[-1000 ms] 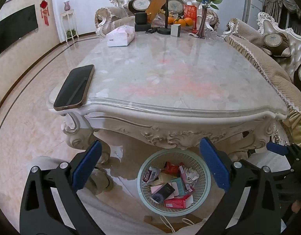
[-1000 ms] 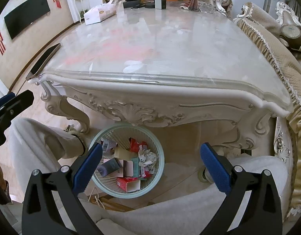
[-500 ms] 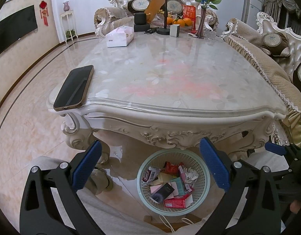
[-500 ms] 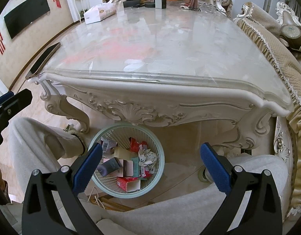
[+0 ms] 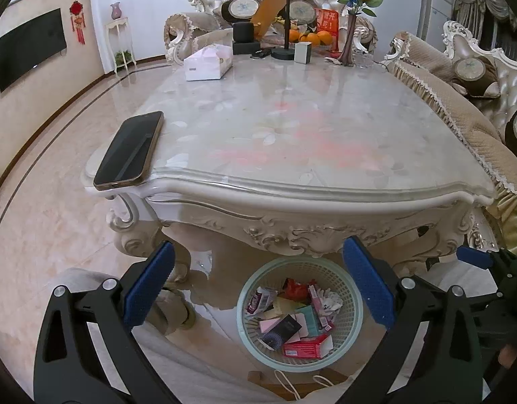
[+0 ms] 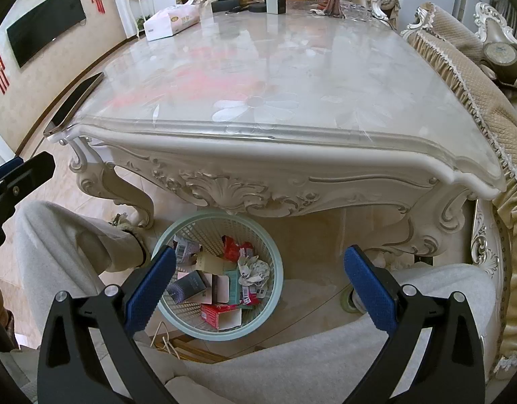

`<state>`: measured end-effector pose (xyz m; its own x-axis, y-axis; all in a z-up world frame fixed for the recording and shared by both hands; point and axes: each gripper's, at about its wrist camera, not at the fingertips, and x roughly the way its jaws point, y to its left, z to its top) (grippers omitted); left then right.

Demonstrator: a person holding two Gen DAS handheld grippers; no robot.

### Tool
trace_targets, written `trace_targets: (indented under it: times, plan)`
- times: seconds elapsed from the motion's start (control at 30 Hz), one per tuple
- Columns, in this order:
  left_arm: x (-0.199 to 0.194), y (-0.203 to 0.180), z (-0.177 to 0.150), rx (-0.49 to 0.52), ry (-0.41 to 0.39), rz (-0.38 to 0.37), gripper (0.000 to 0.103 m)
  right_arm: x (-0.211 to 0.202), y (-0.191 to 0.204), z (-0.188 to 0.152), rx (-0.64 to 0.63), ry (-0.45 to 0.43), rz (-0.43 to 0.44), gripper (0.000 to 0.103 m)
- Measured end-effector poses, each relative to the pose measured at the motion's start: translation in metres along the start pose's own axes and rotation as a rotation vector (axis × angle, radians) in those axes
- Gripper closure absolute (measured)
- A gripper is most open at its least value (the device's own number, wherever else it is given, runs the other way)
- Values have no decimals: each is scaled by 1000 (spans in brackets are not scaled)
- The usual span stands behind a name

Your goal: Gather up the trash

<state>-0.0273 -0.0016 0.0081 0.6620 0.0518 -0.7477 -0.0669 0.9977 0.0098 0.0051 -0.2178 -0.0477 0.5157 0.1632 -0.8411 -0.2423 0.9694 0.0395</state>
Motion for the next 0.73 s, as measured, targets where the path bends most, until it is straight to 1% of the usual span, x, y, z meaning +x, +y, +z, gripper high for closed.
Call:
trace_targets:
  times: [0.43, 0.57, 0.73]
  plan:
    - [4, 2, -1, -7, 6, 10, 6, 6, 5, -2, -3, 10, 7, 7]
    - [7, 1, -2, 9, 17, -32, 6, 6, 5, -2, -1, 11, 8, 7]
    - [10, -3, -3, 29, 18, -22, 6, 7, 4, -2, 4, 11, 7, 7]
